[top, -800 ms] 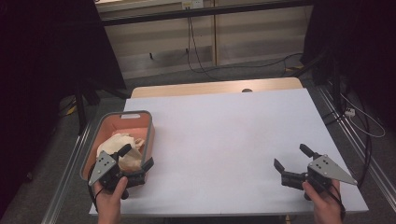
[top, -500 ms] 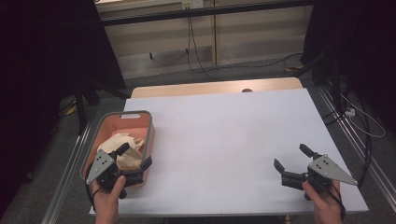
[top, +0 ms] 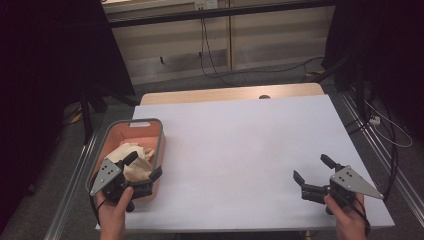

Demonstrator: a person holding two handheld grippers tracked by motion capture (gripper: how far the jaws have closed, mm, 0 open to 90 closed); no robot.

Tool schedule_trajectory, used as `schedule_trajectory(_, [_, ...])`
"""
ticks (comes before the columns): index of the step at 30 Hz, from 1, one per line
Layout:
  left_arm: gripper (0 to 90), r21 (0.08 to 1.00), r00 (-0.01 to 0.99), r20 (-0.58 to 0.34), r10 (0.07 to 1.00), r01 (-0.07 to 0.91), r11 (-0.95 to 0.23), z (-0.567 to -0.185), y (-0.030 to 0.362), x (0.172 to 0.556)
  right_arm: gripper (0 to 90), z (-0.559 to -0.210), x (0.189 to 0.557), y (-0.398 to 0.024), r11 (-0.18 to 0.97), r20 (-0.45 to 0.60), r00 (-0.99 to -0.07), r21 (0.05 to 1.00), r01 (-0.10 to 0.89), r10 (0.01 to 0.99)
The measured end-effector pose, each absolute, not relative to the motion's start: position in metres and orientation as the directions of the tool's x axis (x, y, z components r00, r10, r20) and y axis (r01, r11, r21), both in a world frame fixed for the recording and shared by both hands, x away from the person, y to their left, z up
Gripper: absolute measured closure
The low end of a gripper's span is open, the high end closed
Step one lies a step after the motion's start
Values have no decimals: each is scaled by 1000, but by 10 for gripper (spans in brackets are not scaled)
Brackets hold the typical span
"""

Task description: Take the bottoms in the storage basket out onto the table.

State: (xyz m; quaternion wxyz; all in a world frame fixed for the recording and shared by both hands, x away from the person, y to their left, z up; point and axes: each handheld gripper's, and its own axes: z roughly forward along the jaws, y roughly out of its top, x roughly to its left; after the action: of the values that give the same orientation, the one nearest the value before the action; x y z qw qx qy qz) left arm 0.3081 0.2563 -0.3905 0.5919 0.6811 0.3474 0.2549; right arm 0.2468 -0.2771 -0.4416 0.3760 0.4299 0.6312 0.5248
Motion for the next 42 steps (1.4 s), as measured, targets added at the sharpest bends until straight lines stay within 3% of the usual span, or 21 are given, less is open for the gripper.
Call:
schedule_trajectory(24, [27,978,613,-49,789,188,-86,-361,279,327,16,-441,248,-277,78,-23,-357,987,140,934])
schedule_trajectory(42, [32,944,538,-37,842,296,-147,-362,318,357,12,-440,248,-269,165,-101,-405,978,125,909])
